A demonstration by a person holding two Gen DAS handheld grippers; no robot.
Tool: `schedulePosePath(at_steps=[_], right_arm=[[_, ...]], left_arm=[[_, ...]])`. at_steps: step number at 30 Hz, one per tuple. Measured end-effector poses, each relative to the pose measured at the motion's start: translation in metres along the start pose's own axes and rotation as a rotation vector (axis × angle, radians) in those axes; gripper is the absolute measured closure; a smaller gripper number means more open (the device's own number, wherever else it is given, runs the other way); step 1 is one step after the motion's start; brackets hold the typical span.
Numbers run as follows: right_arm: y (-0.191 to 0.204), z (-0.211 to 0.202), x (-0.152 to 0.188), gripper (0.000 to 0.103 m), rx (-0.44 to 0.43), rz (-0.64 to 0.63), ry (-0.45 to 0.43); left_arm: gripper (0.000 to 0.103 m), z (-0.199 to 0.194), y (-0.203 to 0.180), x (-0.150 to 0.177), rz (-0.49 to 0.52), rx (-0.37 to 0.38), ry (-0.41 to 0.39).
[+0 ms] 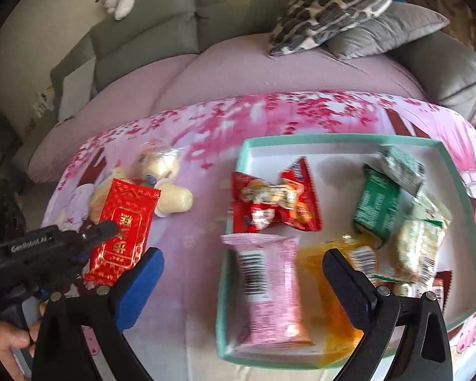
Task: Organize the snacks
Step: 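Lift the red packet with the left tool while the right tool moves over the pile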
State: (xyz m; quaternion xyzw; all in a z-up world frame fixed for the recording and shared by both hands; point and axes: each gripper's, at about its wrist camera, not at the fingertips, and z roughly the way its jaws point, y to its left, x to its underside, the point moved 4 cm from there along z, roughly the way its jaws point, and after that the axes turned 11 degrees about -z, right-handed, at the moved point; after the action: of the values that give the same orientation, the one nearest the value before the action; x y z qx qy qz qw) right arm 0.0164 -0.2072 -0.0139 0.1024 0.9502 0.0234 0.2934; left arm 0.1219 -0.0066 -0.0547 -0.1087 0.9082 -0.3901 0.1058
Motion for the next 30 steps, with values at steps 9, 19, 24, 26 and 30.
schedulePosePath(at_steps=[9,19,24,26,30], right_arm=[[0.044,0.018,-0.014,0.011,-0.057,-0.087,0.005],[0.083,0.067,-0.035,0.02,-0.074,-0.172,0.055],[0.091,0.095,-0.034,0.025,-0.086,-0.182,0.116],[0.092,0.102,-0.032,0.027,-0.095,-0.179,0.129],[0.094,0.11,-0.034,0.032,-0.097,-0.18,0.132]], left_arm=[[0.092,-0.007,0.043,-0.024,-0.134,-0.064,-0.051],[0.092,-0.006,0.07,-0.032,-0.218,-0.073,-0.033],[0.089,-0.002,0.076,-0.031,-0.252,-0.095,-0.016],[0.084,-0.001,0.076,-0.03,-0.253,-0.103,-0.016],[0.074,0.0,0.074,-0.029,-0.238,-0.109,-0.012]])
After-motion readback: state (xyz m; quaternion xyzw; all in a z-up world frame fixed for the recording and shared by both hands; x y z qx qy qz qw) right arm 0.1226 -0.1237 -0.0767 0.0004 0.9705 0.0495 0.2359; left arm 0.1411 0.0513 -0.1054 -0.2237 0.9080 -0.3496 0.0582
